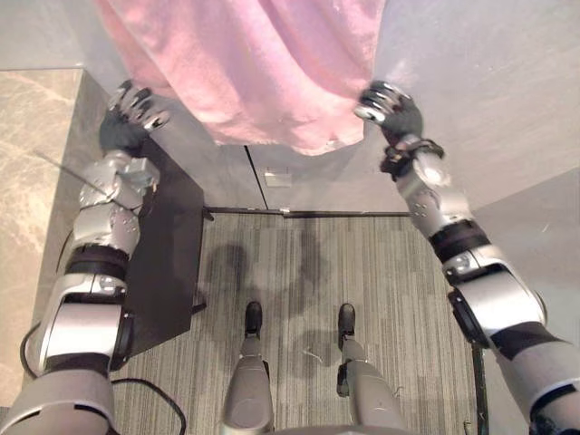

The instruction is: Organize washtable

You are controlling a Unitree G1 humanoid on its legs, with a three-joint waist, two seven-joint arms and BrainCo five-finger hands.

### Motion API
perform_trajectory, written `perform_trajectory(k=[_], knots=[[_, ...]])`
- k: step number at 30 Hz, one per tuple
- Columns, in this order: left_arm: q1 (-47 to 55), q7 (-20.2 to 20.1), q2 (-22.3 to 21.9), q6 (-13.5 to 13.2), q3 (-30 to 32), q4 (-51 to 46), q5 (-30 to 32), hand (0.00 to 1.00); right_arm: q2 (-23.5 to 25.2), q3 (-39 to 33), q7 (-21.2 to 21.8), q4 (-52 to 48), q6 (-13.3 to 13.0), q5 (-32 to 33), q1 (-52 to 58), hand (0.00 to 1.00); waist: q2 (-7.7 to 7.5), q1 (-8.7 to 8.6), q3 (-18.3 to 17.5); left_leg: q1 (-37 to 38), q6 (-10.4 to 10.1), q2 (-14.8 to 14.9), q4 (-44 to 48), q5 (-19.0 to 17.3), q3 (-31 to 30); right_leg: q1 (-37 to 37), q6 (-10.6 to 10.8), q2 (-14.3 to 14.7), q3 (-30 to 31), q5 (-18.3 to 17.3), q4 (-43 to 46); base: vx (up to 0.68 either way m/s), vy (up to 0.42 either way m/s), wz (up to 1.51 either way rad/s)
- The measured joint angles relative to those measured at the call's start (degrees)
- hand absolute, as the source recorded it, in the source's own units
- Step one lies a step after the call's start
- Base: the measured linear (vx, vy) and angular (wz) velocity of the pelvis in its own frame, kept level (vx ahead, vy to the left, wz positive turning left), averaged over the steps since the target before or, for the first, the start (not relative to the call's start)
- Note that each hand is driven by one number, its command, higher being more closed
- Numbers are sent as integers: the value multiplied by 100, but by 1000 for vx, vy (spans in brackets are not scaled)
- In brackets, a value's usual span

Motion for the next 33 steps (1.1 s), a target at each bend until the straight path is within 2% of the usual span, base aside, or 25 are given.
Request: perform_trajectory(k=[3, 6, 10, 11, 14, 18, 20, 22, 24, 25, 27, 31, 33], knots=[[622, 8, 9, -49, 500, -123, -36, 0, -72, -833, -100, -203, -23, -45, 957, 0, 0, -7, 0, 49, -2, 0, 0, -6, 14, 34, 0, 1, 23, 0, -1, -62, 1, -4], [1250, -8, -231, -81, 939, -365, -42, 0, -22, -1470, -151, -556, -45, -121, 2016, 0, 11, -51, 1, 185, 1, 4, -1, -51, 97, 119, 1, 2, 86, -3, -1, -57, 3, -15], [2087, 42, -723, -103, 1591, -649, -44, 0, 43, -2531, -370, -739, -110, -303, 3230, 0, 62, -198, -10, 304, -21, 8, -2, -160, 150, 196, -27, 12, 170, -48, -1, -53, 4, -8], [2412, 137, -986, -103, 1758, -917, -33, 0, 91, -2910, -479, -744, -166, -415, 3622, 0, 104, -203, -31, 315, -22, 14, -2, -161, 139, 220, -11, 18, 154, -72, -1, -56, -1, 3], [3094, 279, -1498, -112, 1839, -1318, 27, 0, 305, -3297, -602, -791, -222, -574, 4332, 0, 275, -286, -137, 422, -3, 10, -2, -179, -4, 427, 15, 7, 1, -203, 0, -22, -3, 24], [4227, 320, -2330, -141, 1846, -1836, 254, 0, 1011, -3360, -620, -1197, -236, -898, 5306, 0, 508, -293, -583, 681, 8, 5, -2, -318, -18, 744, 50, -15, -112, -371, 0, 46, 4, 15], [4736, 242, -2804, -140, 1587, -1890, 428, 0, 1441, -3303, -594, -1220, -226, -1033, 5697, 0, 618, -265, -830, 907, 31, -5, -2, -406, -8, 991, 84, -36, -153, -470, 1, 84, 12, 9], [5110, 200, -3203, -127, 1270, -1923, 638, 0, 1822, -3232, -587, -1374, -218, -1080, 5978, 0, 664, -230, -994, 1099, 36, -12, -2, -477, 16, 1188, 124, -52, -178, -540, 1, 81, 16, 4], [5479, 113, -3704, -48, 935, -1926, 641, 0, 2184, -2936, -573, -1720, -220, -1080, 6327, 0, 642, -222, -1146, 1308, 61, -13, -2, -534, 54, 1387, 129, -61, -187, -610, 2, 53, 6, -1], [5569, 113, -3810, -32, 847, -1923, 642, 0, 2248, -2858, -568, -1797, -220, -1080, 6407, 0, 623, -223, -1185, 1357, 69, -12, -2, -544, 71, 1437, 135, -62, -184, -623, 2, 43, 0, -3], [5889, 105, -4063, 20, 515, -1879, 831, 0, 2373, -2572, -446, -1882, -226, -1079, 6636, 0, 505, -255, -1316, 1574, 63, -12, -2, -585, 135, 1635, 153, -69, -175, -692, 3, 39, 1, -5], [6093, 100, -4121, 83, 323, -1412, 1437, 0, 2415, -2315, -180, -1882, -226, -1115, 6823, 0, 385, -286, -1431, 1812, 88, -9, -1, -679, 291, 1792, 132, -78, -86, -763, 43, 4, 6, -13], [6136, 98, -4120, 128, 317, -1308, 1561, 0, 2416, -2305, -70, -1884, -225, -1141, 6866, 0, 336, -291, -1355, 1832, 99, 0, 26, -705, 369, 1719, 155, -81, -48, -887, 292, -47, 8, -17]])
